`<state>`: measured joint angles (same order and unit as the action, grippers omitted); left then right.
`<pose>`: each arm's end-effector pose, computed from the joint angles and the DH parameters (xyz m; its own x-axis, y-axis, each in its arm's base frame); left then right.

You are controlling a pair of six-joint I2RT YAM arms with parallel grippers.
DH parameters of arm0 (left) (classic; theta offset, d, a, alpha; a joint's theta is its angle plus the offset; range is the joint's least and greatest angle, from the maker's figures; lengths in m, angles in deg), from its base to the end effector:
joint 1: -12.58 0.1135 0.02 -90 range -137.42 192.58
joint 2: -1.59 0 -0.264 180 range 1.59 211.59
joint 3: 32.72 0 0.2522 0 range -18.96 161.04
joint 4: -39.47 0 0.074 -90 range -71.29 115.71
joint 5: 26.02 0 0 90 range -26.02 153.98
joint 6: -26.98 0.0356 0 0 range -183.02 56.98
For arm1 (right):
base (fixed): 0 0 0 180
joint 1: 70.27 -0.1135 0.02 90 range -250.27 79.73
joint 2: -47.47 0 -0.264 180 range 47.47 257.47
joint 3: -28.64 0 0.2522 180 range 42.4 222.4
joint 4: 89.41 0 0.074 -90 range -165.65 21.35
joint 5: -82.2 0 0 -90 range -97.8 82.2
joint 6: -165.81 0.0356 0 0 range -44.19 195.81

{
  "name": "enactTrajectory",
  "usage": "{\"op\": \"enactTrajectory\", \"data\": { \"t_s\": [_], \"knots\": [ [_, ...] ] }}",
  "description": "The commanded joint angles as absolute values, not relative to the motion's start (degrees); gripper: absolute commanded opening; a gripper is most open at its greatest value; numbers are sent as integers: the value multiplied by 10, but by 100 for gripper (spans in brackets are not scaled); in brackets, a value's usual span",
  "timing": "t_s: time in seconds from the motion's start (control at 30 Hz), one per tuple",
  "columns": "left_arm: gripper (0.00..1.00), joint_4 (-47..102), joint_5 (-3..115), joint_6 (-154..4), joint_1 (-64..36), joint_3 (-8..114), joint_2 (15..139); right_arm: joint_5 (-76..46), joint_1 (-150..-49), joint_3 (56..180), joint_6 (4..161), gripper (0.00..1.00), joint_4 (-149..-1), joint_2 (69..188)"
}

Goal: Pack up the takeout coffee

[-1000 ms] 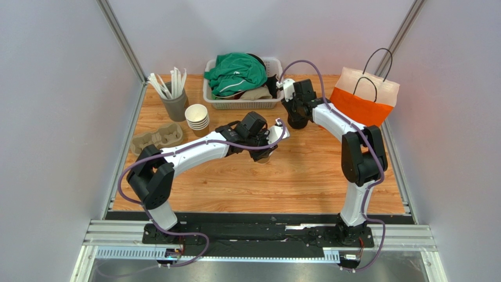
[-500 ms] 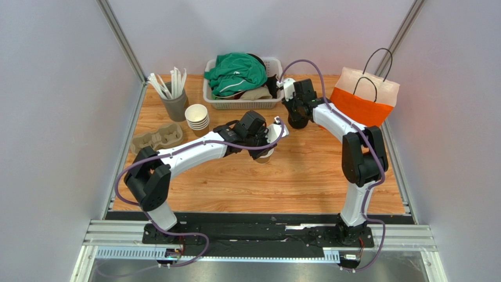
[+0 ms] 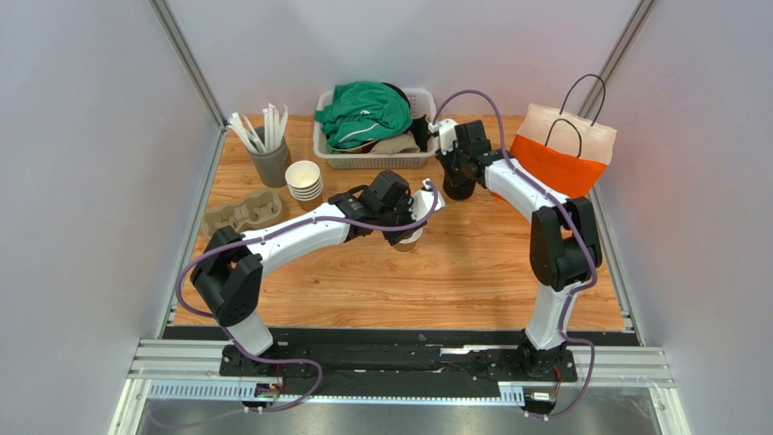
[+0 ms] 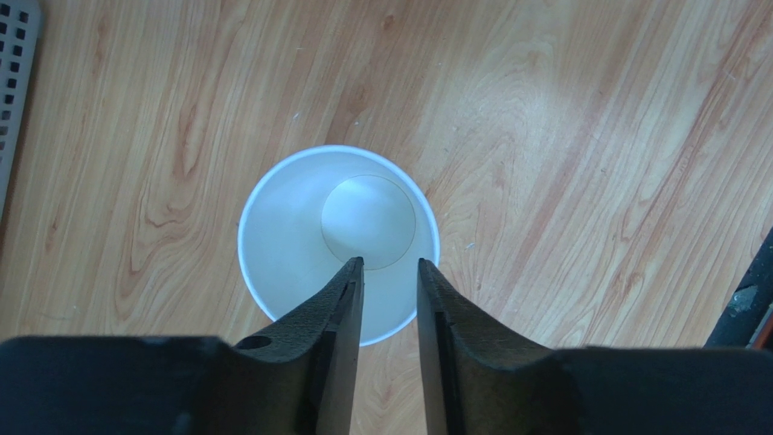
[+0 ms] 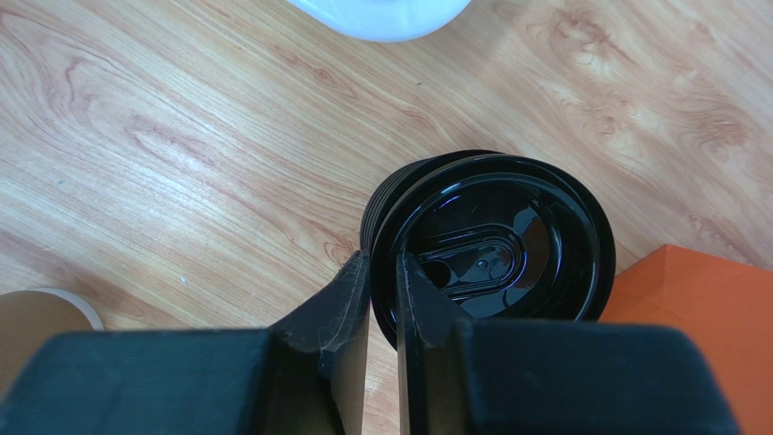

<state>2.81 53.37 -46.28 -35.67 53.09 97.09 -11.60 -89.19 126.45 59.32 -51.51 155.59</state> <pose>0.2409 -0.2798 0.2550 -0.2258 0.6782 -0.6994 0.9220 0.3805 0.0712 0.3996 0.1395 0.2376 -0.5726 -0.4957 -0.6530 -0.5505 0.8227 -0.1418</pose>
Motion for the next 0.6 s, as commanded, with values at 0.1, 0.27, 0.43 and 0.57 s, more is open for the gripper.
{"op": "enactTrajectory", "data": {
  "t_s": [0.1,0.27,0.43,0.57],
  "knots": [
    [50,22,557,-461,-343,591,931,-122,-884,1281,592,16,-524,1476],
    [62,2,569,-443,-323,622,907,-144,-876,1284,589,14,-512,1442],
    [75,-17,575,-407,-304,637,884,-232,-874,1324,568,13,-426,1406],
    [85,-42,574,-360,-284,652,861,-351,-870,1370,541,13,-327,1381]
  ]
}}
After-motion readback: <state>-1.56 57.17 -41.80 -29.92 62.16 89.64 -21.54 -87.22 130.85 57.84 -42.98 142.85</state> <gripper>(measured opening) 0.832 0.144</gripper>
